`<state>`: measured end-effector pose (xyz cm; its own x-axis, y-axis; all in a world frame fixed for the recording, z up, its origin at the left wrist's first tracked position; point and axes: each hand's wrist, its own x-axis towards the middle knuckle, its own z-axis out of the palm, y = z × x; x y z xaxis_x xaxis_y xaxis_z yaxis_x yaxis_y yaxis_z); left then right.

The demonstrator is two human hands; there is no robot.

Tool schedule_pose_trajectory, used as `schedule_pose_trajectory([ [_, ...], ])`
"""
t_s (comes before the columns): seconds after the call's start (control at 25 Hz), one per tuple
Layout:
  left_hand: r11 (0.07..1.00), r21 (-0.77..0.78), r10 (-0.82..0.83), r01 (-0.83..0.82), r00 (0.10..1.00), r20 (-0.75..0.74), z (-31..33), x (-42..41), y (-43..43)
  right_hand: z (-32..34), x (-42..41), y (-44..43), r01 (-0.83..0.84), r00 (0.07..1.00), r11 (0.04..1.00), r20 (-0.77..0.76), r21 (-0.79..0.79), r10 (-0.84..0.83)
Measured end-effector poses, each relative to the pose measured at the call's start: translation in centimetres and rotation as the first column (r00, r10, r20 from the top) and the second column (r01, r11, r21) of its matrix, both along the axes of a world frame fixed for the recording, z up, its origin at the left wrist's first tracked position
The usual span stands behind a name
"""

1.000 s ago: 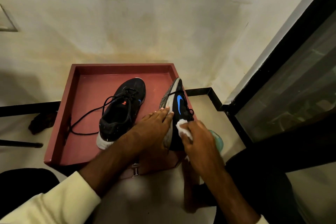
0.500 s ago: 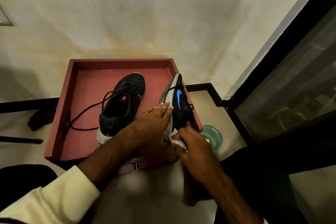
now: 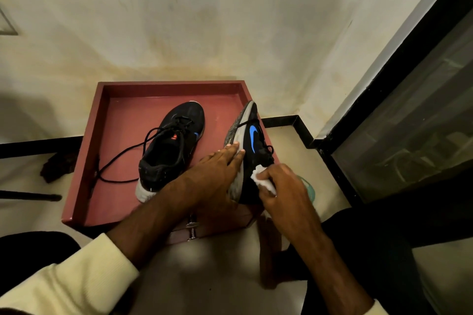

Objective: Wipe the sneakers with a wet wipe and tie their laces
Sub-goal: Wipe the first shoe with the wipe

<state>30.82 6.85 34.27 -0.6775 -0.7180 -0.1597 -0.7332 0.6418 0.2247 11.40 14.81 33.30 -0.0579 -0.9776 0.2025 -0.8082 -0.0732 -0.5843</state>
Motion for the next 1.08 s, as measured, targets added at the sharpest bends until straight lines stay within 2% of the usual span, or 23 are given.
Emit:
schedule_pose_trajectory([
  [0.12,1.000,-0.012,0.004,-0.004,1.000,-0.012,0.0,-0.1,0.1,0.7,1.1,0.7,-0.089,0.996,0.995,-0.013,0.051,0.089],
  [0.2,1.000,-0.005,0.010,-0.010,1.000,-0.013,0.1,-0.2,0.1,1.2,1.5,-1.2,-0.021,1.000,1.000,-0.008,0.005,0.021],
  [0.36,1.000,0.019,0.011,-0.011,1.000,-0.018,0.4,-0.3,0.3,2.4,1.7,-8.4,0.028,0.978,0.997,-0.206,-0.065,-0.041],
  [0.44,1.000,0.016,0.009,-0.009,1.000,-0.024,0.7,-0.1,0.4,2.6,1.1,-12.1,0.032,0.968,0.997,-0.247,-0.066,-0.048],
  [0.68,0.998,0.054,0.015,-0.011,0.997,-0.071,0.8,0.3,0.5,3.8,-0.3,-18.1,0.088,0.995,0.995,-0.043,-0.055,-0.090],
  [0.8,0.999,0.041,0.017,-0.014,0.996,-0.087,0.5,0.8,0.2,4.8,-0.3,-16.5,-0.086,0.996,0.995,-0.033,0.041,0.087],
  [0.88,1.000,0.029,0.014,-0.011,0.996,-0.092,0.4,1.0,0.1,5.7,-0.7,-15.0,-0.252,0.963,0.950,-0.053,0.186,0.266],
  [0.96,1.000,0.024,0.000,0.002,0.995,-0.096,0.4,1.0,0.1,6.2,-1.1,-15.0,-0.323,0.942,0.912,-0.009,0.254,0.337],
  [1.08,0.999,0.031,-0.006,0.009,0.996,-0.094,0.5,1.1,0.0,5.3,-0.6,-16.9,-0.156,0.988,0.987,0.029,0.044,0.155],
])
